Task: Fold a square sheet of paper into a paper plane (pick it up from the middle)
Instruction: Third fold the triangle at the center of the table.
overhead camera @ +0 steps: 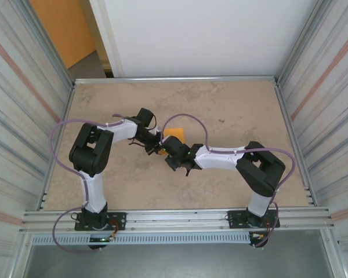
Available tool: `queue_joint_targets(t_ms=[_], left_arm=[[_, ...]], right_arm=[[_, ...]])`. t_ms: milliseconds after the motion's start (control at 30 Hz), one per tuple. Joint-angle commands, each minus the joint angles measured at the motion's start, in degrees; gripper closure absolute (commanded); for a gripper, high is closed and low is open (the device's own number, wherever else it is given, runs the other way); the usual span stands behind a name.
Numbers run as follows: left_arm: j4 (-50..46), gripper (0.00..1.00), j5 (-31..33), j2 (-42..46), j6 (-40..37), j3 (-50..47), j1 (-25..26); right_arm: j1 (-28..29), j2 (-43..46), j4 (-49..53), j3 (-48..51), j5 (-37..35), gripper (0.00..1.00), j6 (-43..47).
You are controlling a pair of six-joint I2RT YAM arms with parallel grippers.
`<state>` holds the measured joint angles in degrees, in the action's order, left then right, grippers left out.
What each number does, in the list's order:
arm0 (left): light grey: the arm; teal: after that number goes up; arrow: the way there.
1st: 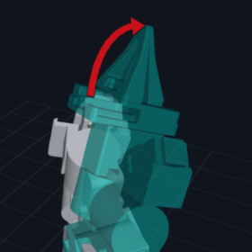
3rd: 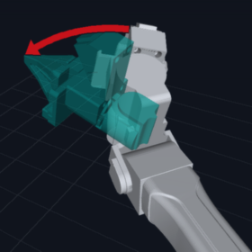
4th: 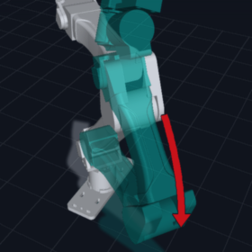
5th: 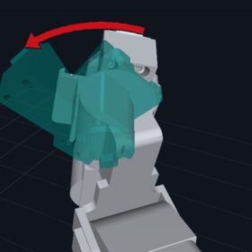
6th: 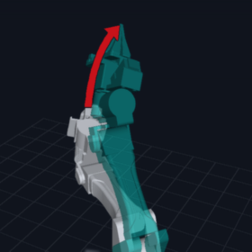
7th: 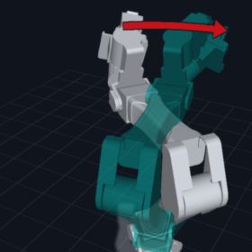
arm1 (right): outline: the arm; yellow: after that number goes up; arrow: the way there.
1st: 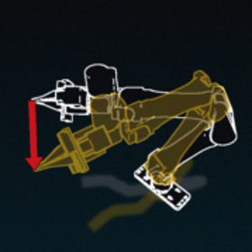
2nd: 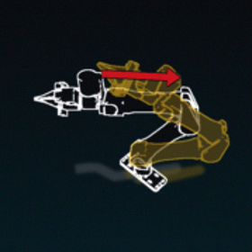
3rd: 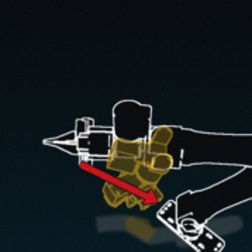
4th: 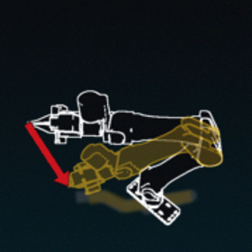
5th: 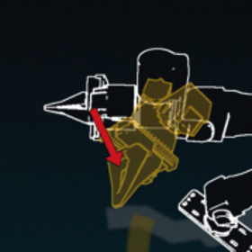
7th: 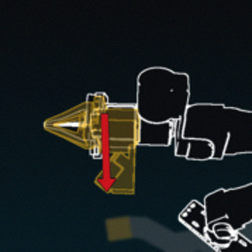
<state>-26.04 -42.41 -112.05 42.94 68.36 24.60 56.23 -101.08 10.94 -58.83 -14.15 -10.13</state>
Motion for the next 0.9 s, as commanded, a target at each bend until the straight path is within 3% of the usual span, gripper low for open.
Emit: queue_joint_targets(t_ms=[0,167,333,633,867], left_arm=[[-2.0,0.85,-0.2,3.5,0.2,0.8,-1.6],[-1.5,0.74,0.8,6.2,-0.5,-0.4,-5.6],[-0.2,0.73,1.3,6.9,-0.5,0.9,-6.2],[-1.2,0.80,2.5,-1.7,-2.6,7.7,-2.1],[-4.3,0.84,4.9,-6.3,-4.9,10.4,-1.1]], right_arm=[[-0.7,2.5,0.3,0.3,5.4,0.94,0.7],[-3.3,4.0,-0.5,1.3,17.0,0.96,-1.0],[-5.2,4.2,-2.9,2.4,25.1,0.97,-4.4],[-5.5,1.4,-5.5,2.6,31.7,0.97,-8.5],[-5.8,1.1,-6.3,3.8,32.3,0.97,-10.8]])
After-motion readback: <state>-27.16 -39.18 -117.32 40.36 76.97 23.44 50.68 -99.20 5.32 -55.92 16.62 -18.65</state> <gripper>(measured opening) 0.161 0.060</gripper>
